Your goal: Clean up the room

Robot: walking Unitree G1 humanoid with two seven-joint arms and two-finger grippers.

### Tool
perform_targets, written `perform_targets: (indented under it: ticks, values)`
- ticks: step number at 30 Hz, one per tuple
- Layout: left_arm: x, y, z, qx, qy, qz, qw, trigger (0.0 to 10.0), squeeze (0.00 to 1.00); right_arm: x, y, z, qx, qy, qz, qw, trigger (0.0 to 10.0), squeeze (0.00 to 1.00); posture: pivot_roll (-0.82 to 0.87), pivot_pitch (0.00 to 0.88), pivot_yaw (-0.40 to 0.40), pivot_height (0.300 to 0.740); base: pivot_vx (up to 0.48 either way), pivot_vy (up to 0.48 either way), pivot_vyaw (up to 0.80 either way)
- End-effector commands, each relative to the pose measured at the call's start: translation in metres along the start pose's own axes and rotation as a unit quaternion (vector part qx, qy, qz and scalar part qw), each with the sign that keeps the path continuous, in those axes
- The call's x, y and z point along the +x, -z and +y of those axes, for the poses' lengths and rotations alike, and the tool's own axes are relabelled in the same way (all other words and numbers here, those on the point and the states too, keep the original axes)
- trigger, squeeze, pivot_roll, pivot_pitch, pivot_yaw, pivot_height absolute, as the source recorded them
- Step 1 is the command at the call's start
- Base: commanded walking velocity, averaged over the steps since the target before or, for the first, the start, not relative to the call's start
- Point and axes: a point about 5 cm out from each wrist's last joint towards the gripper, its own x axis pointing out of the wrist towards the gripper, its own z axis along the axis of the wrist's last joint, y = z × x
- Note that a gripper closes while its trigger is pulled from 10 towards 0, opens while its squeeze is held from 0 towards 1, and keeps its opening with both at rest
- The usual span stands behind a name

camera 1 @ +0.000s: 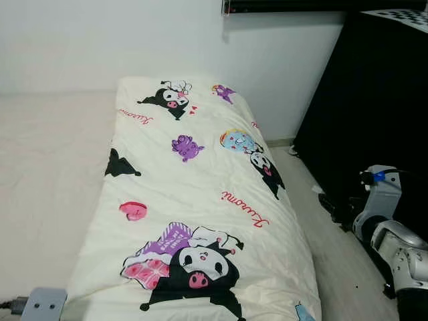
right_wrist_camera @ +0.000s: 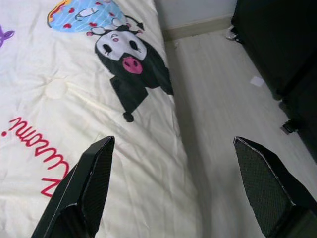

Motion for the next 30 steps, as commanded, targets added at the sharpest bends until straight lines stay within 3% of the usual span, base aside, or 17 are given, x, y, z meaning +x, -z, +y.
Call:
perform_targets:
  ticks: [1,3,4,5,7,9,10,11,14,15,16,17,18,20,21,23,30]
  values:
    - [0.008,0.001,0.004,0.049,0.0,0.006,0.999,10.0,1.0,-0.003,0.005,-0.001,-0.002,0.001,0.006,1.0,10.0,0.0,0.11,0.127,-0.044,0.601,0.0,0.0,0.0]
    - [0.008,0.001,0.004,0.049,0.0,0.006,0.999,10.0,1.0,-0.003,0.005,-0.001,-0.002,0.001,0.006,1.0,10.0,0.0,0.11,0.127,-0.044,0.601,0.0,0.0,0.0]
    - [0.011,-0.001,0.004,0.068,0.006,0.0,0.998,10.0,1.0,-0.004,0.006,-0.001,-0.002,0.0,0.006,1.0,10.0,0.0,0.11,0.127,-0.044,0.601,0.0,0.0,0.0]
    - [0.017,-0.006,0.006,0.158,0.021,-0.016,0.987,10.0,1.0,-0.005,0.007,-0.002,-0.003,-0.002,0.009,1.0,10.0,0.0,0.11,0.126,-0.045,0.601,0.0,0.0,0.0]
    - [0.017,-0.006,0.006,0.158,0.021,-0.016,0.987,10.0,1.0,-0.005,0.007,-0.002,-0.003,-0.002,0.009,1.0,10.0,0.0,0.11,0.126,-0.045,0.601,0.0,0.0,0.0]
    - [0.022,-0.006,0.012,0.283,0.058,-0.014,0.957,10.0,1.0,-0.006,0.007,-0.001,-0.005,-0.007,0.007,1.0,10.0,0.0,0.11,0.128,-0.044,0.601,0.0,0.0,0.0]
    - [0.022,-0.013,0.016,0.314,0.078,-0.017,0.946,10.0,1.0,-0.006,0.005,-0.001,-0.003,-0.01,-0.001,1.0,10.0,0.0,0.1,0.127,-0.047,0.601,0.0,0.0,0.0]
    - [0.022,-0.013,0.016,0.314,0.078,-0.017,0.946,10.0,1.0,-0.006,0.005,-0.001,-0.003,-0.01,-0.001,1.0,10.0,0.0,0.1,0.127,-0.047,0.601,0.0,0.0,0.0]
    - [0.018,-0.047,0.014,0.299,0.124,-0.074,0.943,10.0,1.0,-0.005,0.0,0.004,0.007,-0.025,-0.022,0.999,10.0,0.0,0.1,0.125,-0.051,0.601,0.0,0.0,0.0]
    - [0.016,-0.08,0.013,0.242,0.13,-0.13,0.953,10.0,1.0,-0.004,-0.001,0.008,0.014,-0.034,-0.028,0.999,10.0,0.0,0.1,0.123,-0.053,0.601,0.0,0.0,0.0]
    - [0.016,-0.08,0.013,0.242,0.13,-0.13,0.953,10.0,1.0,-0.004,-0.001,0.008,0.014,-0.034,-0.028,0.999,10.0,0.0,0.1,0.123,-0.053,0.601,0.0,0.0,0.0]
    - [0.013,-0.117,0.014,0.177,0.121,-0.194,0.957,10.0,0.8,-0.003,-0.003,0.012,0.034,-0.045,-0.04,0.998,10.0,0.0,0.09,0.116,-0.057,0.601,0.0,0.0,0.0]
    - [0.008,-0.146,0.016,0.125,0.118,-0.245,0.954,10.0,0.36,-0.002,-0.004,0.015,0.048,-0.054,-0.052,0.996,10.0,0.0,0.09,0.116,-0.057,0.606,0.0,0.0,0.0]
    - [0.005,-0.163,0.017,0.097,0.118,-0.277,0.948,10.0,0.36,-0.002,-0.005,0.017,0.056,-0.06,-0.06,0.995,10.0,0.0,0.09,0.116,-0.057,0.611,0.0,0.0,0.0]
    - [0.002,-0.186,0.021,0.052,0.102,-0.328,0.938,10.0,0.0,-0.001,-0.003,0.023,0.063,-0.069,-0.064,0.994,10.0,0.0,0.08,0.106,-0.056,0.616,0.0,0.0,0.0]
    - [0.0,-0.209,0.026,0.0,0.084,-0.38,0.921,10.0,0.0,0.0,0.001,0.029,0.068,-0.078,-0.065,0.992,10.0,0.0,0.07,0.097,-0.052,0.626,0.0,0.0,0.0]
    - [0.017,-0.223,0.004,-0.065,0.114,-0.392,0.911,10.0,0.0,0.004,0.012,0.042,0.075,-0.088,-0.059,0.991,10.0,0.0,0.05,0.082,-0.046,0.646,0.0,0.0,0.0]
